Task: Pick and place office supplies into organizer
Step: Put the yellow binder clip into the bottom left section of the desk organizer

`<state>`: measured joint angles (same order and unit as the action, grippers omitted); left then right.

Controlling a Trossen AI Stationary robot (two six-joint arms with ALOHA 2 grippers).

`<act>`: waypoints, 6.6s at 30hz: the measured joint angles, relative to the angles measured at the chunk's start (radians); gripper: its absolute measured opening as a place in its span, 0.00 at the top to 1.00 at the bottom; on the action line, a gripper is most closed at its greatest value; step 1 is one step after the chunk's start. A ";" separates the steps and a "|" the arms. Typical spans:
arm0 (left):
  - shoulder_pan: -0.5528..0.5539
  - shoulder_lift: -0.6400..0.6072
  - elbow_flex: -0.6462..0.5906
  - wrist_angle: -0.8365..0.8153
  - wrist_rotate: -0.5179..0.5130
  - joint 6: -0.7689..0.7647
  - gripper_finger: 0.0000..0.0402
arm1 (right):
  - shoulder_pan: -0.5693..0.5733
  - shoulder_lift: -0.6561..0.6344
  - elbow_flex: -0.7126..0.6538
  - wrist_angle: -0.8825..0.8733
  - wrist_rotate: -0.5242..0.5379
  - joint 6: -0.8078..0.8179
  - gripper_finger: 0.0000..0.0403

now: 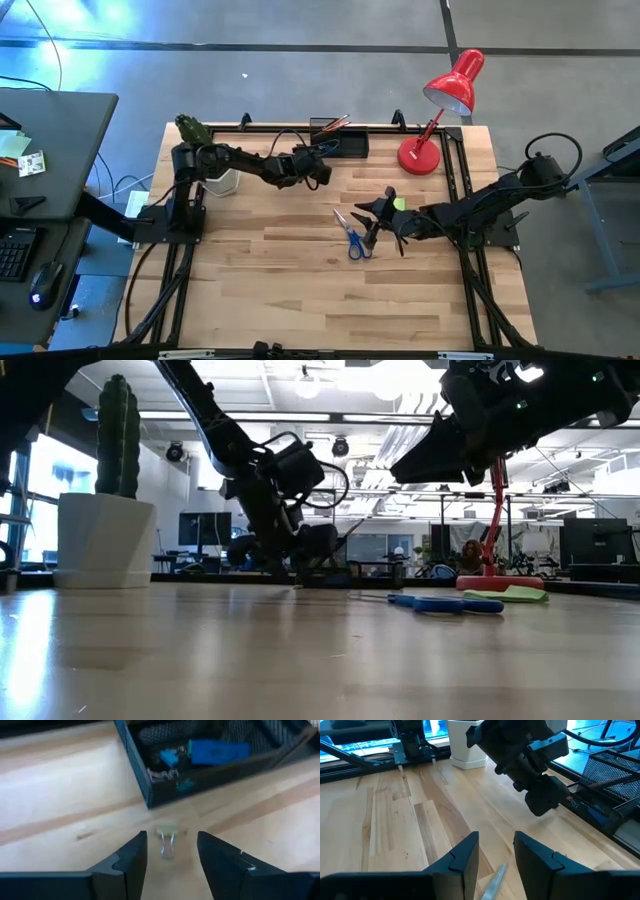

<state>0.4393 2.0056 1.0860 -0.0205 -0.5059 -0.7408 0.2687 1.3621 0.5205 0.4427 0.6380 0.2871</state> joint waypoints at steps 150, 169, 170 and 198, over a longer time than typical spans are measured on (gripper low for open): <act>-0.271 -0.066 0.349 -0.951 0.217 0.244 0.64 | 0.000 0.000 0.000 -0.043 -0.027 0.037 0.71; -0.692 -0.478 -0.185 -0.483 0.016 0.193 0.64 | 0.019 0.000 0.000 -0.040 -0.128 0.001 0.71; -0.717 -0.516 -0.234 -0.403 0.015 0.195 0.64 | 0.012 0.000 0.000 -0.022 -0.160 -0.005 0.71; -0.976 -0.737 -0.888 1.048 -0.072 0.520 0.64 | -0.312 0.521 0.655 -0.329 -0.650 -0.291 0.71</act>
<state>-0.5371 1.2688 0.1984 1.0272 -0.5775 -0.2207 -0.0435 1.8831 1.1753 0.1136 -0.0123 -0.0043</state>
